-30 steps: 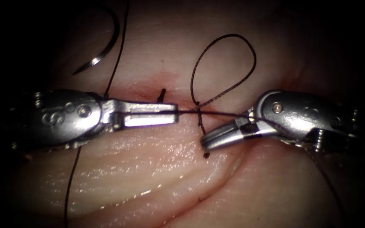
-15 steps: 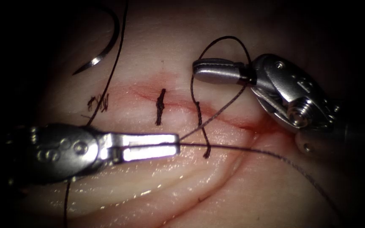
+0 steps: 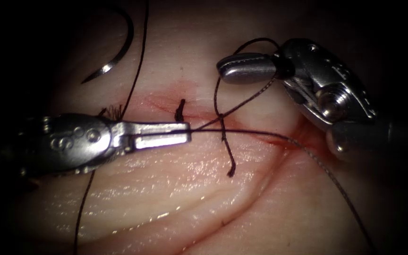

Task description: Wound Closure

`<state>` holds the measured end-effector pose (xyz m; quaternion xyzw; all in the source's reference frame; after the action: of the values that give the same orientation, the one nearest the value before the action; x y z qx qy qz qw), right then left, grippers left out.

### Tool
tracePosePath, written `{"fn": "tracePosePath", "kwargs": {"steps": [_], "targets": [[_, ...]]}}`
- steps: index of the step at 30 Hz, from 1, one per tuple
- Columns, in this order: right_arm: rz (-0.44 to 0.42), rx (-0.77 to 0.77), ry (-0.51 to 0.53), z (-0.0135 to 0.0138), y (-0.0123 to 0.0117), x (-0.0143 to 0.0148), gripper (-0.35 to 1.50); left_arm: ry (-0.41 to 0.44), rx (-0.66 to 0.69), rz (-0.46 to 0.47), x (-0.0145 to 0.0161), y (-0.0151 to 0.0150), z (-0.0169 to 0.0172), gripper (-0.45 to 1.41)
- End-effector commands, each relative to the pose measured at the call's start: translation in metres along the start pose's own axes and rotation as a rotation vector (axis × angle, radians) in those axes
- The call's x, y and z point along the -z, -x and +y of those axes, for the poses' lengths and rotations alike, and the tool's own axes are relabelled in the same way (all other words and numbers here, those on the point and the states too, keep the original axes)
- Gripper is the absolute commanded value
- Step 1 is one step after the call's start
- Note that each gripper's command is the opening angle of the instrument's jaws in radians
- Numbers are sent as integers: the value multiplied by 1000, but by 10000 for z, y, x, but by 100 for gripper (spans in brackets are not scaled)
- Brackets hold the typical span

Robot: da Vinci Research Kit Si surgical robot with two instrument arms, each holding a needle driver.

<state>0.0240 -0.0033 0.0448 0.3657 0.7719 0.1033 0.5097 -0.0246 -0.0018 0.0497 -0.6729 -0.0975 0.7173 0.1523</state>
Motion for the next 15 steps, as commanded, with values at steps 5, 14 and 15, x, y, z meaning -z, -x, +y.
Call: {"fn": "tracePosePath", "kwargs": {"steps": [5,14,15], "targets": [[-14,20,-80,-5,-14,-4,-35,0,3,-1,-7,16,-15,-45],[-172,48,-163,-20,8,-11,-35,-28,15,55,-7,10,-23,-45],[-172,48,-163,-20,8,-11,-35,-28,15,55,-7,10,-23,-45]]}}
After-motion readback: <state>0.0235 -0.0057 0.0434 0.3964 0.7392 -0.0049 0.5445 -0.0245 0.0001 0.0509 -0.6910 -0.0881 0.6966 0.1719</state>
